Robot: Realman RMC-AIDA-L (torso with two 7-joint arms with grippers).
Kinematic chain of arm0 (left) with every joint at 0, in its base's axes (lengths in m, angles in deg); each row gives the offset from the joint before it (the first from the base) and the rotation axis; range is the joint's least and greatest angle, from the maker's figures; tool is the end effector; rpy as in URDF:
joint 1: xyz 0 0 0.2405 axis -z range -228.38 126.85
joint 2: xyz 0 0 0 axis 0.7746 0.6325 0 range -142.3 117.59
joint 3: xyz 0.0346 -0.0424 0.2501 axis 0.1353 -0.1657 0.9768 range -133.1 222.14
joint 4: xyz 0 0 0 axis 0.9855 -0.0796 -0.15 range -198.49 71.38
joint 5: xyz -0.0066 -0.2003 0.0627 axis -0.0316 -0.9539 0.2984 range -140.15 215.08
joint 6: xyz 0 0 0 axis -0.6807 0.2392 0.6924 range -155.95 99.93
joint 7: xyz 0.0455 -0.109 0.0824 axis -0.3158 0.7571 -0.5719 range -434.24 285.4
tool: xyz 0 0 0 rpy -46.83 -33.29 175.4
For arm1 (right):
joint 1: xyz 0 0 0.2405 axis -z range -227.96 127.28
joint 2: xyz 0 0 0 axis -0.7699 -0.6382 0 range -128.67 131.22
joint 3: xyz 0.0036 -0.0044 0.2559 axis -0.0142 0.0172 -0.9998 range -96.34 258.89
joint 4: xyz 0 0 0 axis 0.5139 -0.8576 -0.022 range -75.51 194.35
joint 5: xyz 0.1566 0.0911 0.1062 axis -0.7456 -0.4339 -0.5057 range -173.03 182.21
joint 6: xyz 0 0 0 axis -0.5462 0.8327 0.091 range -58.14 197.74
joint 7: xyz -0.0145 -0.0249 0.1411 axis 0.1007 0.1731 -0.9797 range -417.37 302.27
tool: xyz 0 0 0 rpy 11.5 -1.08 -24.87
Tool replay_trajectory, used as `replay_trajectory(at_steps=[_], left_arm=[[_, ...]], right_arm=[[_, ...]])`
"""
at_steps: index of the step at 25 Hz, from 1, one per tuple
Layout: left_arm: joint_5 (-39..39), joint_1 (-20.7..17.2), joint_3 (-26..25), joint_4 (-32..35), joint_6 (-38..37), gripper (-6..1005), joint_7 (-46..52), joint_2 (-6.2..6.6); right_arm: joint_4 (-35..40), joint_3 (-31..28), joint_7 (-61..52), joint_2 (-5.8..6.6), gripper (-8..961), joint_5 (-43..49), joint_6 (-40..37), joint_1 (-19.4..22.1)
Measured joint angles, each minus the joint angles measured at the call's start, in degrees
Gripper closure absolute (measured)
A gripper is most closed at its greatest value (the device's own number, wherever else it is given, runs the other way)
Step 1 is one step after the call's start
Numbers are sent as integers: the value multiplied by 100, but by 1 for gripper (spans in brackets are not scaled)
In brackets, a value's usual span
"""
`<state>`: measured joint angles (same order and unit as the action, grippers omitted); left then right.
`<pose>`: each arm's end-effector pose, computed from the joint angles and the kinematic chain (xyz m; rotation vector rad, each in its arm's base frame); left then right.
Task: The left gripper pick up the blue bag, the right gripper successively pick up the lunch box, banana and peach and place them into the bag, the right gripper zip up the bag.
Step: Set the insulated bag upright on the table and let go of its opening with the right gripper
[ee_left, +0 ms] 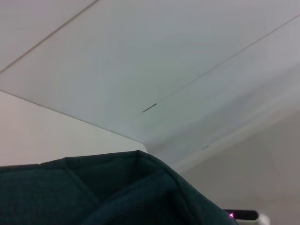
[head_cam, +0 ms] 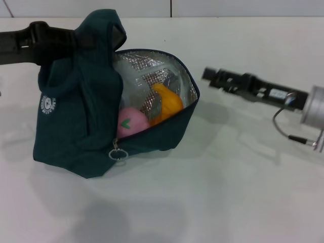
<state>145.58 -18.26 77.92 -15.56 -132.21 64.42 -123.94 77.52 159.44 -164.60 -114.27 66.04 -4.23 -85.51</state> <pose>-0.2318 0.3449 0.1016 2.4421 1.6772 1.0097 0.2233 0.3559 -0.0447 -2.3508 1.6100 1.1935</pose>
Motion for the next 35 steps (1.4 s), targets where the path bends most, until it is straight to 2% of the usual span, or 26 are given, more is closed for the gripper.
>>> replay_trajectory(at_steps=[5,9,16,21,26,31,35], left_arm=[[0,123,0,-255,48,958,-99,49],[0,132,0,-253,50,958,-110,59],[0,133,0,-247,54,959,-112,86],[-1,140,0,-235,58,959,-112,86],[-1,142,0,-238,59,958,-112,85],[-1,142,28,-247,55,958,-112,85],[-1,142,35,-264,-4,958,-122,79]], right_arm=[[-224,127,-75,-55,375,170,60,-301],[-217,490,-83,-49,384,177,280,-526],[-70,575,330,-40,400,164,377,-507],[-39,576,343,-35,593,156,381,-506],[-35,570,354,-44,829,153,381,-508],[-35,545,471,-56,944,142,367,-508],[20,536,701,-58,939,72,278,-458]])
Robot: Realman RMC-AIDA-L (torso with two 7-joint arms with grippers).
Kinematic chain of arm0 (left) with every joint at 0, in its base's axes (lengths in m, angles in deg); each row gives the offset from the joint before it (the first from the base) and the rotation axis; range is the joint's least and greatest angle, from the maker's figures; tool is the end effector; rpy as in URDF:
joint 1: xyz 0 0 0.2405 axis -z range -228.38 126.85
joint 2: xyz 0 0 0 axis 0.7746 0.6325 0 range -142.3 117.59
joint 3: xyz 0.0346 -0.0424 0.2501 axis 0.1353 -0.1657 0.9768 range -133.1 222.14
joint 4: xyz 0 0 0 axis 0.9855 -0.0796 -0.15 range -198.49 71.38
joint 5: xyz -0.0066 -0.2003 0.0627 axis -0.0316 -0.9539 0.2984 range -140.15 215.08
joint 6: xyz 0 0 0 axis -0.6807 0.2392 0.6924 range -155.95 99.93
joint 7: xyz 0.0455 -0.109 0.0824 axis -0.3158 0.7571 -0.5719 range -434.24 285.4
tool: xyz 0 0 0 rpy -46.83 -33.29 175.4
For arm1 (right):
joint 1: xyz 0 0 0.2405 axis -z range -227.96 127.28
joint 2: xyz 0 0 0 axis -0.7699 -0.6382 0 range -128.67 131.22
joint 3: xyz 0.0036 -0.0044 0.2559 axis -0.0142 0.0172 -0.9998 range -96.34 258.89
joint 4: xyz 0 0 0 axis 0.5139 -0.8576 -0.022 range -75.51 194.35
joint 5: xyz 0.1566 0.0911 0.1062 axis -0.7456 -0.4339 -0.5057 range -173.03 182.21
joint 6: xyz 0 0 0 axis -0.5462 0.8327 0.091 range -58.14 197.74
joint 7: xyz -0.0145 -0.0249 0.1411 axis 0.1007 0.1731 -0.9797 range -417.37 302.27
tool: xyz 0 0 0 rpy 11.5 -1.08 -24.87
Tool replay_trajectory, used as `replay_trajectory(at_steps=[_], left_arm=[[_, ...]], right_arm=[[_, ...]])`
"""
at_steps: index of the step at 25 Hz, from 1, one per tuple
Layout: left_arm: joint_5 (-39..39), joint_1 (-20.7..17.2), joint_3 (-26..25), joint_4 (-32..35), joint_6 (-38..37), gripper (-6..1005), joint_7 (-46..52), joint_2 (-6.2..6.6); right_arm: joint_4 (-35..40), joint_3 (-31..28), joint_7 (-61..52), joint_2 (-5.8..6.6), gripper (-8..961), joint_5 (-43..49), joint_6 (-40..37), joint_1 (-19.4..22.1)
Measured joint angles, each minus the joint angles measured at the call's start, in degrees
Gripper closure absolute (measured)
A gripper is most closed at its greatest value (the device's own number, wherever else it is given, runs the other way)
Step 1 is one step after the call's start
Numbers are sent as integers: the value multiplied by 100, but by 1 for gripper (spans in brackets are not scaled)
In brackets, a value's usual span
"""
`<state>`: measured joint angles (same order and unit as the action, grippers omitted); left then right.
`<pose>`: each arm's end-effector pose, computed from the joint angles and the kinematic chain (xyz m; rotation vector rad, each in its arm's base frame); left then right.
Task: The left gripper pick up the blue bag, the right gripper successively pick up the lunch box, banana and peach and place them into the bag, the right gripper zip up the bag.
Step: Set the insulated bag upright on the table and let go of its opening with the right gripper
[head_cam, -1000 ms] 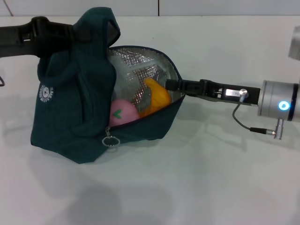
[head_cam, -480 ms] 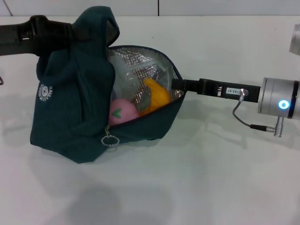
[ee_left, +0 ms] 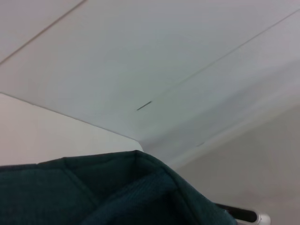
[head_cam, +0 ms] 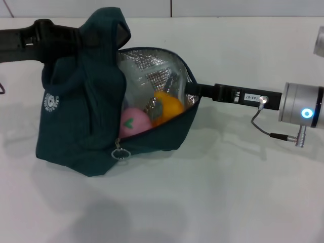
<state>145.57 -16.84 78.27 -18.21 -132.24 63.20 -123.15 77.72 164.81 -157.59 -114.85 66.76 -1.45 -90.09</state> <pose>-0.2283 0.3493 0.0989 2.4392 1.6485 0.9968 0.1975 0.3639 -0.0639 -2.5591 1.3673 1.0482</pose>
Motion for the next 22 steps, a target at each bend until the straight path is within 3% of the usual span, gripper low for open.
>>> replay_trajectory(at_steps=[4,13,17,22], left_arm=[[0,1,9,-9,-161,959,-2,-31],[-138,211,118,-207,-417,959,25,-198],[-57,382,249,-571,-353,958,-100,-262],[197,415,282,-816,-32,958,-244,-362]], right_arm=[[346,-121,313,54,933,-132,-310,229],[1356,-1069,526,199,921,-124,-1660,1063],[1431,-1618,528,242,916,-123,-2292,1279],[1223,-1769,533,272,910,-5,-2317,1324]])
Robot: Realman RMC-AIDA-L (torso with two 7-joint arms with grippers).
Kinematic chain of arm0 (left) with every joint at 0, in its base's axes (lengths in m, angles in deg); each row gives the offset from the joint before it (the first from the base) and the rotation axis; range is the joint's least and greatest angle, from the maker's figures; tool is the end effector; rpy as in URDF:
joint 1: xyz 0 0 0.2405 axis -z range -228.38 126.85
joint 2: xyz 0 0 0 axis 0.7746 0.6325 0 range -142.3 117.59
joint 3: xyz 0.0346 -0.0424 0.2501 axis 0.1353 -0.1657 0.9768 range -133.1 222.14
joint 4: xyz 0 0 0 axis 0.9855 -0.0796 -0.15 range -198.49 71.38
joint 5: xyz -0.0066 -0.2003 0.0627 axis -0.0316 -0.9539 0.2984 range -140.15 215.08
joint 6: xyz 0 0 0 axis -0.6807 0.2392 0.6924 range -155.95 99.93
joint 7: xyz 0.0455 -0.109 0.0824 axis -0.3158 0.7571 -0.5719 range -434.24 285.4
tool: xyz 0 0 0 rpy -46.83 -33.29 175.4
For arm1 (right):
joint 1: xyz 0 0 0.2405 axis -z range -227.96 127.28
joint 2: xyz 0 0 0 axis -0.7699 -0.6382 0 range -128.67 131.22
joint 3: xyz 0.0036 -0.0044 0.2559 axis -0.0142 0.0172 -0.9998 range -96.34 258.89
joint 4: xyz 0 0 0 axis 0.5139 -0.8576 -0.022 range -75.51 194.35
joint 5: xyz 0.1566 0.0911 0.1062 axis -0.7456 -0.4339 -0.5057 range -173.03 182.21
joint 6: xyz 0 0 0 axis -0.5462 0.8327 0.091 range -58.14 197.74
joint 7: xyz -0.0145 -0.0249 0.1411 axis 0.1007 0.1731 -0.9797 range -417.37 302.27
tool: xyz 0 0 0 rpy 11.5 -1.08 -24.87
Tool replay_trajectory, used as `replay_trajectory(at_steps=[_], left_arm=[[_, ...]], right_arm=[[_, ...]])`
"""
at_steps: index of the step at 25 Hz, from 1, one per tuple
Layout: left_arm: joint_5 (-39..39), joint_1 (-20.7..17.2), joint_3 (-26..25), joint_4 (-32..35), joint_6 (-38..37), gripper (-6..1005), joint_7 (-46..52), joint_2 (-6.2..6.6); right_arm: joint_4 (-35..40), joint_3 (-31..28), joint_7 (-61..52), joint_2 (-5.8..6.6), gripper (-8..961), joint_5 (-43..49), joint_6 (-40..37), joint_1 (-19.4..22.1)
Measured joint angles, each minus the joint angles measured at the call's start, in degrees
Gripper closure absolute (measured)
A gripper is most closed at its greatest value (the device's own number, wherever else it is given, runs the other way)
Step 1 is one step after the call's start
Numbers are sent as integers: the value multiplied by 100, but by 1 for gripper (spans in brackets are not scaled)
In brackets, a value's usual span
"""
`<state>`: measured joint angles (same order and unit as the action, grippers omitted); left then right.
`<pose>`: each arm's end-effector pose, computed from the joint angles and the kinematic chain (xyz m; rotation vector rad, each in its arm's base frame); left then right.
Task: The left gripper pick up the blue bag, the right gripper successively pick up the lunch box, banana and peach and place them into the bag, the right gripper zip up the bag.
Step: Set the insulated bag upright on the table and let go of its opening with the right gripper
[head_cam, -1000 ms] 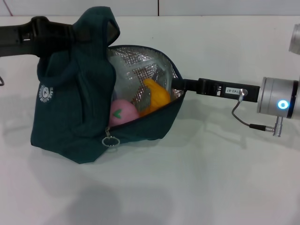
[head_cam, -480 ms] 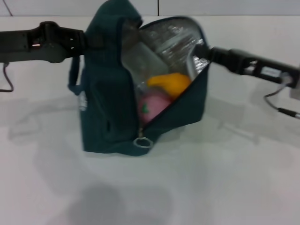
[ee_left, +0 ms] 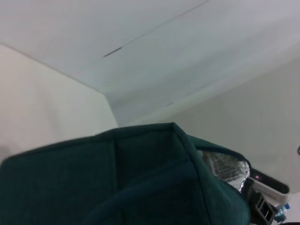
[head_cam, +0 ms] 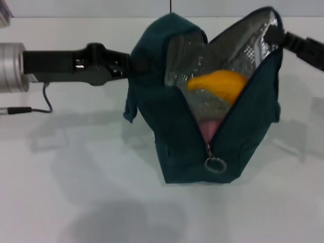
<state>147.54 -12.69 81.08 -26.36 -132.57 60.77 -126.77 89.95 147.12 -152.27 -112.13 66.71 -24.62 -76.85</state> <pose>-0.2061 0.3458 0.0434 2.3042 1.5801 0.8831 0.2170 0.3282 0.0377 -2.4600 0.9624 1.5588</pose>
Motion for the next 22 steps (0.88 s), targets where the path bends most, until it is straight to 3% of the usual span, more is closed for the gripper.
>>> replay_trajectory(at_steps=[8,22], left_arm=[[173,-23,85,-177,316,959,-123,-58],[191,-91,106,-178,472,959,-177,-118]], right_arm=[[-89,21,-17,-106,899,556,491,-99],[-89,-81,89,-143,880,512,583,-82]])
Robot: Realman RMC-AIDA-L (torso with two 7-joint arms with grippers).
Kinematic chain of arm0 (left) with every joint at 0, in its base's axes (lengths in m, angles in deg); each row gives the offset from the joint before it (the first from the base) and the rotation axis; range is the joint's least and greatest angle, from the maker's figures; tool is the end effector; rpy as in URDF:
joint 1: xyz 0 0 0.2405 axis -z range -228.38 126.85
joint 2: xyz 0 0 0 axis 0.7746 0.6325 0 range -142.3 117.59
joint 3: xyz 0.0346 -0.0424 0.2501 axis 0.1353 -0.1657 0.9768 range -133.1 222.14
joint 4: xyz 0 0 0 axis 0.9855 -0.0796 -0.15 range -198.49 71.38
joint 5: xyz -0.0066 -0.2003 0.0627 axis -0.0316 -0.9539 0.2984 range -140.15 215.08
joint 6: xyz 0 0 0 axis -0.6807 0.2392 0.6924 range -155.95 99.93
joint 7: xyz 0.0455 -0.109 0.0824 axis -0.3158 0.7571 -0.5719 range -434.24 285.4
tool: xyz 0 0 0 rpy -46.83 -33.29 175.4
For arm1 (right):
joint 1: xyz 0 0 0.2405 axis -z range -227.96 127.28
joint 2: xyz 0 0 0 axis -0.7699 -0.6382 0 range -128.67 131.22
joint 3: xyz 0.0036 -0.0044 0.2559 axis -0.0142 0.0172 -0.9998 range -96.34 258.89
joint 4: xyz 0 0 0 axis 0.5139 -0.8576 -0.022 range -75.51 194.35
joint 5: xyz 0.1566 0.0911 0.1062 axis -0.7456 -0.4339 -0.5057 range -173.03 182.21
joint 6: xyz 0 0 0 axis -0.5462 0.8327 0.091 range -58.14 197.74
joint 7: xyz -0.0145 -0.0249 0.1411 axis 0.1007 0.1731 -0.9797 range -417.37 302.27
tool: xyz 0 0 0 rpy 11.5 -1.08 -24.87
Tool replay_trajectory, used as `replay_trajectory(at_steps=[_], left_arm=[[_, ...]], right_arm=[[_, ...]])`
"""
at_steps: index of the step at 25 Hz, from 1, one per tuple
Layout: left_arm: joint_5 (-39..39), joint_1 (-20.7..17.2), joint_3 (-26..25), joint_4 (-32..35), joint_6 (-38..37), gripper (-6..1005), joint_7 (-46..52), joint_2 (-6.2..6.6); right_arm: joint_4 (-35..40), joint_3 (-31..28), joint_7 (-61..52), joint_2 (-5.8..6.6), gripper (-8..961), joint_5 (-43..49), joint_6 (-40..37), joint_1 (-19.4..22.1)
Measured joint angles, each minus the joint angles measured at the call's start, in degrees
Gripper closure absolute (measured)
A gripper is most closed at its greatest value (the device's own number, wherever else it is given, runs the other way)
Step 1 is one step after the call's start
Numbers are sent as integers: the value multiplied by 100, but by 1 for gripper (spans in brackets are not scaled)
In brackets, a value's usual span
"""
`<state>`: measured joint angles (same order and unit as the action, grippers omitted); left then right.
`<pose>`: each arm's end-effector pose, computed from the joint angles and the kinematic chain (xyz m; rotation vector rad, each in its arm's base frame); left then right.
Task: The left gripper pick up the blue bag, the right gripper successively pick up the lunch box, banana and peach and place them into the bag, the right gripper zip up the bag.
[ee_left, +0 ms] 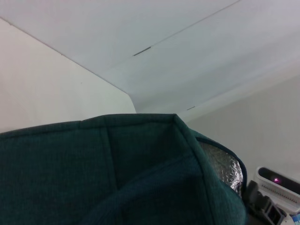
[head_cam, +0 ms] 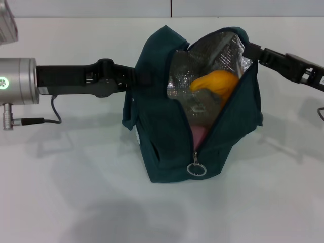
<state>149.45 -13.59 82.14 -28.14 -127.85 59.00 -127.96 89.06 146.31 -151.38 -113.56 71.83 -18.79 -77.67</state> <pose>-0.2178 0.3452 0.0245 2.3166 1.6623 0.8613 0.2234 0.3356 0.0164 -2.4548 1.0306 1.4142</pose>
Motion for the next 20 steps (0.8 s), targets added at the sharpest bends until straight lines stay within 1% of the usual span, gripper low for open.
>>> replay_trajectory(at_steps=[1,8,11,16,18,20], left_arm=[[-3,-4,0,0,0,959,0,-4],[-28,-19,-39,0,5,959,-14,-8],[-37,-19,-42,0,18,958,-16,-7],[-40,-52,-44,-7,105,958,-17,-29],[-54,-92,-48,-10,155,958,-18,-31],[-65,-132,-53,-14,199,958,-18,-37]], right_arm=[[1,-30,31,-1,879,-2,-41,14],[7,-169,90,-1,615,-2,-332,145],[30,-183,319,11,490,6,-549,242],[28,-144,1023,37,296,83,-938,529],[4,-123,1669,17,219,276,-1084,740],[-58,-108,2286,-7,191,453,-1196,890]])
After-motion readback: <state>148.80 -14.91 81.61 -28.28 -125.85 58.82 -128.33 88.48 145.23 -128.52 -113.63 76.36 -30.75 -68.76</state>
